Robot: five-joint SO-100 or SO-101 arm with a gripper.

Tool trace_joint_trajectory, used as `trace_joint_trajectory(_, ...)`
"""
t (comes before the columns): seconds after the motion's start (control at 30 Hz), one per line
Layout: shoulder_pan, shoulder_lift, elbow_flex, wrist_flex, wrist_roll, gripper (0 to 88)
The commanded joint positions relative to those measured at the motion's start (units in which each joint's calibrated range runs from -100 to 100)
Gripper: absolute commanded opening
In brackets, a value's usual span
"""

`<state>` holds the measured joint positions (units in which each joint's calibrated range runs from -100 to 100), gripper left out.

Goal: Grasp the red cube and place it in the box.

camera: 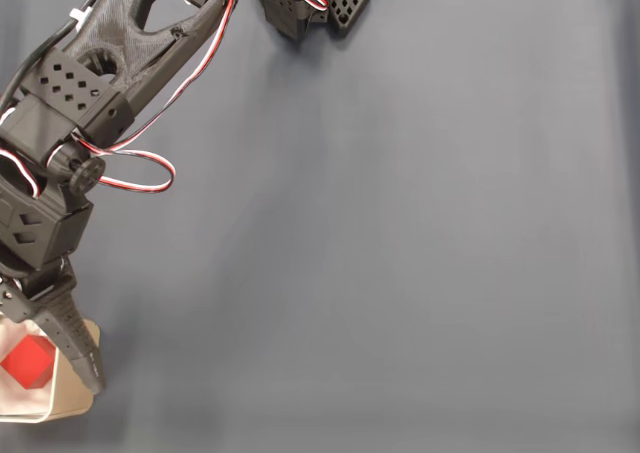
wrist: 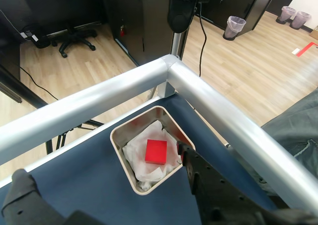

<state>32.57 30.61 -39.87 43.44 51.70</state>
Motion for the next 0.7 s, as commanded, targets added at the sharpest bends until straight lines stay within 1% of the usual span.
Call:
trace_joint_trajectory(0.0, 0.46, -1.50, -2.64, -1.88, -0.78, 56.8)
trace_joint_trajectory(0.03, 0.46, -1.50, -2.74, -1.88, -0.98, 52.6)
trace_joint_trajectory(0.07, 0.39, -1.50, -2.83, -1.88, -1.22, 45.2)
trace_joint_trajectory(0.13, 0.17, -1.67, -2.92, -1.88, -1.71, 21.3)
trace_joint_trajectory(0.2, -0.54, -2.54, -2.55, -1.63, -1.66, 4.1)
trace_joint_trajectory(0.23, -1.17, -3.58, -1.55, -1.88, -2.05, 0.2)
trace_joint_trajectory(0.37, -5.93, -12.50, 8.12, -4.75, -3.52, 0.0)
trace_joint_trajectory(0.47, -11.69, -20.73, 16.33, -6.31, -4.10, 0.0)
trace_joint_trajectory(0.67, -22.91, -37.80, 32.94, -6.14, -4.05, 0.0)
